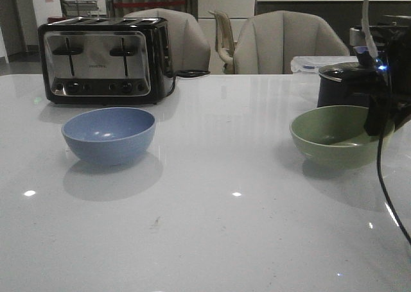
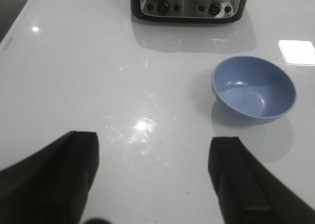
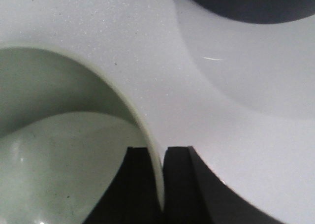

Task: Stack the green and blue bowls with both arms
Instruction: 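Lower the right gripper onto the rim of the green bowl and grasp, then drag the green bowl with the right gripper toward the table center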

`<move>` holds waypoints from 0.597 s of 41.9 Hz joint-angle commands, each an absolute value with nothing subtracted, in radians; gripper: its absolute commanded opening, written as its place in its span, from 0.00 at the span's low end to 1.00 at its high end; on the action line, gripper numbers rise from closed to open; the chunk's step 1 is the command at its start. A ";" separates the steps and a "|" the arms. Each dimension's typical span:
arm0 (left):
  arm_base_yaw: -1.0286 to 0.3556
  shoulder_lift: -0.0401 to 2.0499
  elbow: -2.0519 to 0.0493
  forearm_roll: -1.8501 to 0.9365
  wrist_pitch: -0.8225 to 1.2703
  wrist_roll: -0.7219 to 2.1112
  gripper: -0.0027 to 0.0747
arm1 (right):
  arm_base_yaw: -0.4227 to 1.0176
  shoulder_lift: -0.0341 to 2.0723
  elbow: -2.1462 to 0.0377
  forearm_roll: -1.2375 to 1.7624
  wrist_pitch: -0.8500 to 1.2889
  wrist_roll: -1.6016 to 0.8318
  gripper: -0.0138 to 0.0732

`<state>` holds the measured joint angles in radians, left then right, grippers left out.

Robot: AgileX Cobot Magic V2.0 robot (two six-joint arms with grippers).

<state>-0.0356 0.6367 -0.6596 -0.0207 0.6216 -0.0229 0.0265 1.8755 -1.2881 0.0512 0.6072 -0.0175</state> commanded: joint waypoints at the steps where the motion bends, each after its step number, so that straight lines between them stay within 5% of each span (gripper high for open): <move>1: -0.036 0.642 -0.688 -0.020 0.543 -0.023 0.72 | 0.038 1.798 -1.380 0.058 0.661 -0.023 0.28; 25: -0.036 0.642 -0.688 -0.020 0.541 -0.023 0.72 | 0.367 1.854 -1.489 0.149 0.742 -0.023 0.28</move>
